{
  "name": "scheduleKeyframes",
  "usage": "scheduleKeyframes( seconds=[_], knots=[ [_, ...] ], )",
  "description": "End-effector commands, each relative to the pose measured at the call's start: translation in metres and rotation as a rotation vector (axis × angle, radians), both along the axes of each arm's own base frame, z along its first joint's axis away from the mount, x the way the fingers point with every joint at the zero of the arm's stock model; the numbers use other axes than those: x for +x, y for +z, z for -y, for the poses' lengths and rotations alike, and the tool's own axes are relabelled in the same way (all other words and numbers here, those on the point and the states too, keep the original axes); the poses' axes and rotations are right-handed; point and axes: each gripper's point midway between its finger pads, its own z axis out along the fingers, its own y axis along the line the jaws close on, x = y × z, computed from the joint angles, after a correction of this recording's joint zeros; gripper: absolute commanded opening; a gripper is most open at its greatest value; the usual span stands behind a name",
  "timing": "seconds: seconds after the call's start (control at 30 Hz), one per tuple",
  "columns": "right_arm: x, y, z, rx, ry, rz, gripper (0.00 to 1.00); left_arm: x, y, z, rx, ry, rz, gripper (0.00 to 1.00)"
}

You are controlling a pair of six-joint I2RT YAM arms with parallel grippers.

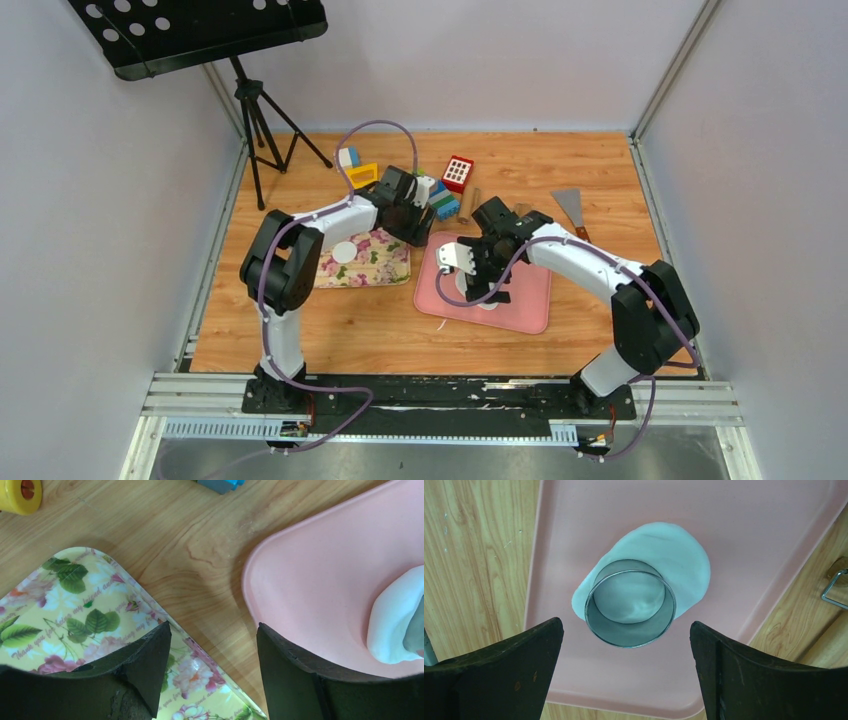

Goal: Roll out the dumpling wrappers from the dough
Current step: Press the dumpling wrapper on the work surface.

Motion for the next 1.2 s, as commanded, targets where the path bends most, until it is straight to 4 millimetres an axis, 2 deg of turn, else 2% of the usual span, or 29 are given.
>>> scheduleKeyframes(
  seconds=[0.0, 0.2, 0.4, 0.5, 0.6, 0.7, 0.8, 1.0, 1.17],
  knots=[
    [0.006, 0.003, -0.009, 0.039, 0.056, 0.045, 1.00, 0.009, 0.013, 0.025, -0.048, -0.017, 0.041, 0.71],
    [0.009, -0.005, -0.009, 0.040, 0.028, 0.054, 1.00, 0.009, 0.024, 0.029, -0.053, -0.003, 0.068, 0.81],
    [0.007, -0.004, -0.009, 0.055, 0.016, 0.057, 1.00, 0.013, 0.052, 0.024, -0.064, 0.011, 0.144, 0.83],
    [0.008, 0.001, -0.008, 0.061, 0.016, 0.078, 1.00, 0.011, 0.068, 0.031, -0.111, -0.013, 0.163, 0.83],
    [0.007, 0.008, -0.009, 0.081, 0.019, 0.097, 1.00, 0.005, 0.075, 0.040, -0.149, -0.050, 0.160, 0.81],
    [0.007, 0.010, -0.008, 0.083, 0.015, 0.103, 1.00, -0.002, 0.070, 0.048, -0.151, -0.080, 0.148, 0.77],
    [0.008, 0.009, -0.008, 0.081, 0.011, 0.102, 1.00, -0.008, 0.054, 0.054, -0.118, -0.089, 0.123, 0.75],
    [0.008, 0.008, -0.011, 0.087, 0.013, 0.095, 1.00, 0.004, 0.026, 0.041, 0.006, -0.014, 0.127, 0.71],
    [0.010, 0.003, -0.010, 0.070, 0.023, 0.091, 1.00, 0.008, 0.019, 0.036, 0.032, 0.007, 0.139, 0.70]
  ],
)
